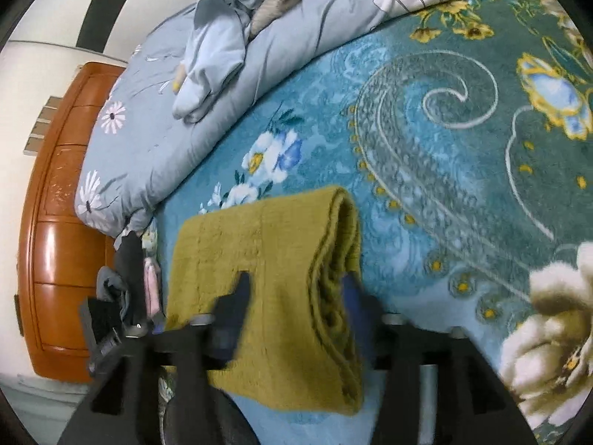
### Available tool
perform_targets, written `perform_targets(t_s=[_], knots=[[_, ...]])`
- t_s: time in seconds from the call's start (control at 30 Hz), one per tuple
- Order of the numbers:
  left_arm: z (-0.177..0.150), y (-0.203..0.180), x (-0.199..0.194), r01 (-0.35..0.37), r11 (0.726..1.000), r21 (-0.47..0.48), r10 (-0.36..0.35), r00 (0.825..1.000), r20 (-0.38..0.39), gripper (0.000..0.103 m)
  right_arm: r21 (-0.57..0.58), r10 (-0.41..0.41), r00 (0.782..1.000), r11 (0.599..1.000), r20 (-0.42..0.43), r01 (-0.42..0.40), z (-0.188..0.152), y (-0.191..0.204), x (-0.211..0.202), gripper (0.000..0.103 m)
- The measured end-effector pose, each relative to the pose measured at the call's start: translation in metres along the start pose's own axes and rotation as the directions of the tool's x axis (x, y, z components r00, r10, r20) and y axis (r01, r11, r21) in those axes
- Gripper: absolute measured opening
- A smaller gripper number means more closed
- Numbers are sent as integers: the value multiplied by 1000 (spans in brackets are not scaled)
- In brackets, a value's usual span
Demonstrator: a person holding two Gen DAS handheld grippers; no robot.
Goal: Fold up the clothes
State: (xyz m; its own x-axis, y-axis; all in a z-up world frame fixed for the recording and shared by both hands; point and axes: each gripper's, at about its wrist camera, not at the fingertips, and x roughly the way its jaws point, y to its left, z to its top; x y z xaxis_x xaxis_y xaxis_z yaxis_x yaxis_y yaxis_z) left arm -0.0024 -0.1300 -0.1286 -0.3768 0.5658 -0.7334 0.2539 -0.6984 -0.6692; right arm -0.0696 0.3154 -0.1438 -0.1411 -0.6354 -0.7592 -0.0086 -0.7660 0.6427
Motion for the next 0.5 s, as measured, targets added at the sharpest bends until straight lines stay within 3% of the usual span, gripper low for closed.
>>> perform_targets(t_s=[0.17,0.33,0.5], knots=[[15,0,22,-22,1000,9,23,999,-37,69,29,-10,999,1000,-48,12,-17,-15,15,59],[17,4,48,-33,999,8,33,995,-94,69,143,44,997,989,-64,-34,-21,-34,34,59],[13,12,54,-5,999,-37,3,997,-71,67,175,72,996,983,-43,-64,-19,-35,52,62]])
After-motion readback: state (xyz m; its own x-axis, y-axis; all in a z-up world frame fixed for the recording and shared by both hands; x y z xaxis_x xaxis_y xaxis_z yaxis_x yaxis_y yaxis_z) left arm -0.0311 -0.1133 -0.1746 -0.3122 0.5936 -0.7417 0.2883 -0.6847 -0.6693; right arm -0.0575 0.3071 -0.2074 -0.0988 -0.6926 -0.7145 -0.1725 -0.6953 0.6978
